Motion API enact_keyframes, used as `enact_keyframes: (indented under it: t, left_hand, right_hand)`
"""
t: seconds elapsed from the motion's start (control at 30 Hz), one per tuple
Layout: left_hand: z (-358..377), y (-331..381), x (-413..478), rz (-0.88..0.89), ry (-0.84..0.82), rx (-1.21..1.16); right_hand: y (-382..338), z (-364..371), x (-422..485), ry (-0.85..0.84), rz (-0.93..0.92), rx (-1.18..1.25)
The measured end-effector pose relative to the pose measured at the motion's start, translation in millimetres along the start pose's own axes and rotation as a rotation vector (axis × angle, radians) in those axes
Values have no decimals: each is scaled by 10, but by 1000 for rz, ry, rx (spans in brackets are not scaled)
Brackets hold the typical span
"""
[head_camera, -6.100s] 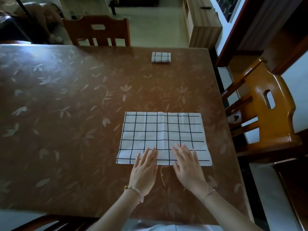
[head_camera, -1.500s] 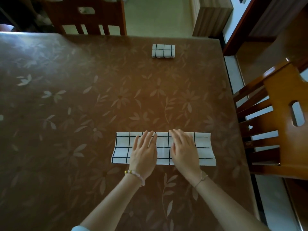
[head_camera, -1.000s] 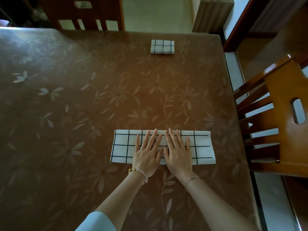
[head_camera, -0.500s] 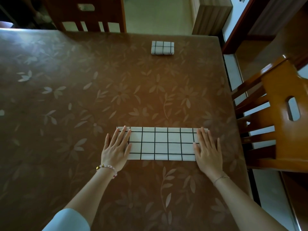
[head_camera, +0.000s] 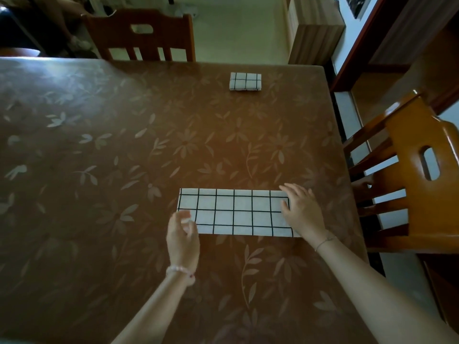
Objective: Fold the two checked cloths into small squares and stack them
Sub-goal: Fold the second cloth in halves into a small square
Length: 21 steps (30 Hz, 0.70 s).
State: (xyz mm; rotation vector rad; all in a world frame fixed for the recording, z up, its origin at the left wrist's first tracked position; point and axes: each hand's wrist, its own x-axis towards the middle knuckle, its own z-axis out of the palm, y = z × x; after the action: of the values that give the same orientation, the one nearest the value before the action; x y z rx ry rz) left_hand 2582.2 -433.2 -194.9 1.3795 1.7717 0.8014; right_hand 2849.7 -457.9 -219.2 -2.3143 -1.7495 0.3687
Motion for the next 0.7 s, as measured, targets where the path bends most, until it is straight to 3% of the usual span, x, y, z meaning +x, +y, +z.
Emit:
enact_keyframes:
  t: [0.1, 0.2, 0.4, 0.57, 0.7]
  left_hand:
    - [84, 74, -346, -582, -177, -549]
    - [154, 96, -492, -841, -375, -859]
    - [217, 203, -424, -841, -374, -970]
    - [188, 257, -281, -739, -299, -871]
    - [142, 288, -199, -677, -337, -768]
  right_hand:
    - [-119, 13, 148, -69, -77, 65]
    - [-160, 47, 192, -117, -102, 31]
    - [-114, 29, 103, -21, -89, -59]
    - [-96, -14, -108, -102, 2, -74]
    - [-185, -29, -423, -159, 55, -20]
